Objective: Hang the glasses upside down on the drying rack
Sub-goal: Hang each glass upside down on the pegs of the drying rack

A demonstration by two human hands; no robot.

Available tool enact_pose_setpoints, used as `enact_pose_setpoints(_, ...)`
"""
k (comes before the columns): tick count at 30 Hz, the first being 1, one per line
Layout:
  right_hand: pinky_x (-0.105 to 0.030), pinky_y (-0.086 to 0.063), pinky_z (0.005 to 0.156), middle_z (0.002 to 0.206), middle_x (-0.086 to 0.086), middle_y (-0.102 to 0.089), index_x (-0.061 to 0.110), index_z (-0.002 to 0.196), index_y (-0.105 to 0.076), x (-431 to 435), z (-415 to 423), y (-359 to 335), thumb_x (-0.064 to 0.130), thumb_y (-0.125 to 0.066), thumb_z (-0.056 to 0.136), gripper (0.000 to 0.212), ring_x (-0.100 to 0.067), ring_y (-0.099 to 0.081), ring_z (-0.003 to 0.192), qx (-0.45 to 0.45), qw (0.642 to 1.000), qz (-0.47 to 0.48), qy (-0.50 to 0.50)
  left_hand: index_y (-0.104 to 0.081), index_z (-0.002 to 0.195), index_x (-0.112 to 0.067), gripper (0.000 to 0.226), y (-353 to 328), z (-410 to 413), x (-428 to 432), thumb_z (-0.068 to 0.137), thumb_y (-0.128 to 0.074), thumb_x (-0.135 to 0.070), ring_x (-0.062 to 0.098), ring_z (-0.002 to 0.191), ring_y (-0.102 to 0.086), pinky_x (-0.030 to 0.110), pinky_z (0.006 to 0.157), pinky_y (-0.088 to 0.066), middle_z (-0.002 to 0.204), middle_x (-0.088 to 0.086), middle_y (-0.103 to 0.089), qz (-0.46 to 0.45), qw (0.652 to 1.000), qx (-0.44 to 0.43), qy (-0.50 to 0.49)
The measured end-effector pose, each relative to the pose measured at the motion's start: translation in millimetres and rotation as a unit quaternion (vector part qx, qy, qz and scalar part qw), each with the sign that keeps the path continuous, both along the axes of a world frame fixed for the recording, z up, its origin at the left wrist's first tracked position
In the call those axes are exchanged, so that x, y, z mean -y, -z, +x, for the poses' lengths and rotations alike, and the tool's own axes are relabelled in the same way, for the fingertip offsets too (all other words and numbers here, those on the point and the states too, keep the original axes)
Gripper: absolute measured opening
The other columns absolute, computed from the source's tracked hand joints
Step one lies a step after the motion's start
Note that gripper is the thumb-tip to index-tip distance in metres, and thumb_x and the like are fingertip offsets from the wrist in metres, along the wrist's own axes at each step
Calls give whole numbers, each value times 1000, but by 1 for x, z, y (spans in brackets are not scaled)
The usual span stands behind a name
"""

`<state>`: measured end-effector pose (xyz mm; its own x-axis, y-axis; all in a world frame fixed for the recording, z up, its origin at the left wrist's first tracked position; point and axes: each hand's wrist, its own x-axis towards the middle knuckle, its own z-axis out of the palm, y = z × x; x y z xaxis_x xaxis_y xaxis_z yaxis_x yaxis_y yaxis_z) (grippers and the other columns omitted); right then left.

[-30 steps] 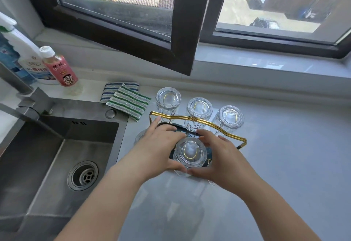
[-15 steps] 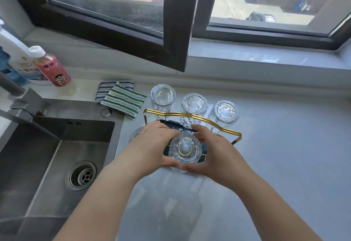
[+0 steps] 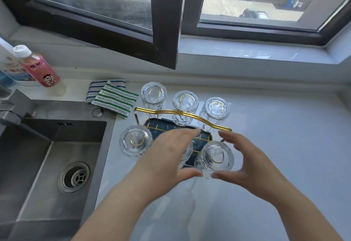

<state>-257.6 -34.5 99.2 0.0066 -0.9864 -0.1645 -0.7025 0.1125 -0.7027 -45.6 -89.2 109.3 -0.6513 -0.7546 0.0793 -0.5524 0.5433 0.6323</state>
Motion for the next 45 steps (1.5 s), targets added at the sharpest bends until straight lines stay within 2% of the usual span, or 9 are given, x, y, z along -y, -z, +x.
enact_pose_setpoints(4, -25, -38, 103, 133, 19, -48, 36, 132, -38, -13, -9, 13, 34, -86, 56, 90, 0, -45, 122, 30, 999, 23, 32, -21, 140, -27, 83, 8, -32, -3, 74, -63, -53, 7, 133, -17, 14, 104, 2, 147, -7, -31, -14, 998, 56, 24)
enact_pose_setpoints(12, -4, -42, 85, 118, 25, -55, 48, 116, -43, -15, -2, 22, 24, -84, 61, 73, 10, -49, 111, 119, 991, -7, 56, -33, 137, -23, 86, 13, -51, 13, 66, -65, -60, 12, 134, -22, 14, 99, 16, 141, 2, -44, -32, 987, 148, 54)
enact_pose_setpoints(21, -1, -42, 82, 116, 26, -54, 52, 111, -42, -13, -2, 24, 27, -84, 60, 70, 13, -48, 109, 127, 990, -19, 48, -33, 137, -24, 86, 6, -50, 14, 65, -66, -58, 9, 130, -17, 6, 89, 18, 140, 1, -44, 1, 984, 167, 59)
enact_pose_setpoints(26, -1, -39, 85, 121, 28, -48, 52, 112, -38, -14, -6, 21, 27, -85, 60, 74, 15, -45, 112, 127, 991, -3, 34, -23, 141, -29, 91, 7, -47, 11, 66, -65, -59, 13, 138, -12, 25, 111, -2, 148, -3, -32, 28, 984, 173, 41)
enact_pose_setpoints(31, -12, -48, 86, 108, 11, -66, 31, 104, -60, -6, -42, -7, 36, -80, 54, 55, -1, -62, 100, 176, 981, -41, 75, -39, 132, -38, 74, -19, -37, 16, 66, -66, -58, -3, 121, -39, 22, 104, -32, 132, -18, -50, 35, 997, 56, 37)
enact_pose_setpoints(34, -10, -49, 79, 96, 3, -70, 25, 94, -64, 20, -62, -15, 21, -79, 66, 32, -3, -66, 87, 178, 968, -106, 140, -53, 118, -36, 50, -38, -40, 41, 72, -66, -48, -4, 104, -49, 20, 92, -40, 113, -23, -60, -2, 1000, -15, -1)
enact_pose_setpoints(37, -17, -48, 85, 107, 2, -63, 24, 104, -57, 55, -61, -7, 11, -78, 69, 43, -9, -61, 99, 138, 978, -90, 127, -53, 118, -28, 46, -43, -59, 77, 76, -68, -38, 7, 109, -48, 19, 88, -32, 110, -19, -58, -52, 998, 17, -34)
enact_pose_setpoints(41, -26, -40, 98, 133, 1, -49, 19, 130, -41, 89, -49, 11, 11, -83, 63, 79, -10, -47, 117, 121, 990, -23, 71, -42, 131, -18, 72, -23, -85, 115, 69, -74, -40, 25, 127, -37, 35, 105, -26, 133, 6, -52, -41, 978, 204, -19)
enact_pose_setpoints(45, -28, -39, 101, 137, 3, -47, 23, 136, -35, 103, -40, 26, 15, -86, 60, 91, -7, -44, 117, 105, 994, 3, 40, -49, 124, -17, 74, -9, -98, 124, 61, -79, -42, 26, 120, -42, 33, 98, -27, 125, 5, -57, -29, 968, 249, 11)
